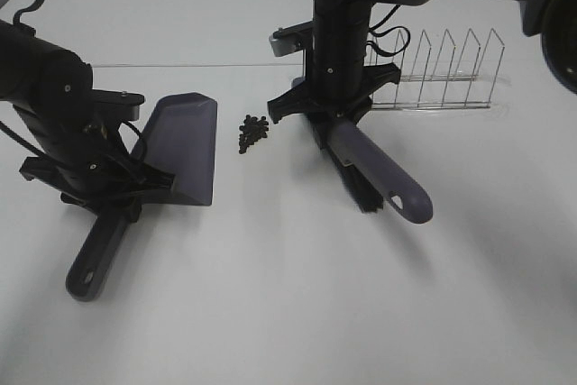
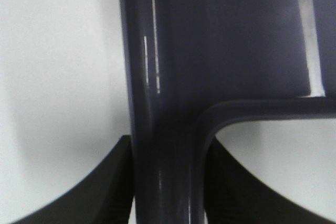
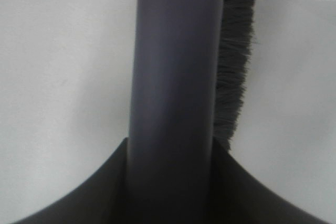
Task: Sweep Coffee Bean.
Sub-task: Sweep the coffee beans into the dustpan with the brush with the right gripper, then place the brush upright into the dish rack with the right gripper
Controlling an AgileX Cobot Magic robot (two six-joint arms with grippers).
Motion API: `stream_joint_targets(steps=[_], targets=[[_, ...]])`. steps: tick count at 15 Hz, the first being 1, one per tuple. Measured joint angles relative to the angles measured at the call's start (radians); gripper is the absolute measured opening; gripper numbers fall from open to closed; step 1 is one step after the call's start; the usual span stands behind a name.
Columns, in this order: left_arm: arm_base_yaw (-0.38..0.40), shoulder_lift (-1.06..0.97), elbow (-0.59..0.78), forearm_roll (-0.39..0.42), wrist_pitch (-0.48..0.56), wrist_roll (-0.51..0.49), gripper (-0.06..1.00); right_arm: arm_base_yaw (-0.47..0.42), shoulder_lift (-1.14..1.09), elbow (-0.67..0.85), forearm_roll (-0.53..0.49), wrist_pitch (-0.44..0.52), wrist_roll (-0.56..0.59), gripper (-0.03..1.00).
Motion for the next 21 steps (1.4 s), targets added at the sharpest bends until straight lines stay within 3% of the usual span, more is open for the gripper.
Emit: stream_joint_targets(steps=[7, 9, 13, 16, 21], targets=[[0.0, 0.0, 0.0, 0.0, 0.003, 0.0, 0.37, 0.099, 0.117, -0.199, 0.052, 0.013, -0.077, 0.36], [0.0, 0.0, 0.0, 0.0, 0.003, 0.0, 0.37, 0.105, 0.141, -0.252, 0.127, 0.013, -0.104, 0.36], [0.0, 0.0, 0.0, 0.0, 0.007, 0.0, 0.37, 0.108, 0.151, -0.329, 0.371, 0.01, -0.175, 0.36], [-0.001, 0.0, -0.001, 0.0, 0.009, 0.0, 0.37, 0.108, 0.153, -0.381, 0.306, 0.036, -0.143, 0.36], [-0.001, 0.0, -0.001, 0.0, 0.01, -0.001, 0.37, 0.108, 0.055, -0.467, -0.001, 0.117, -0.065, 0.36]])
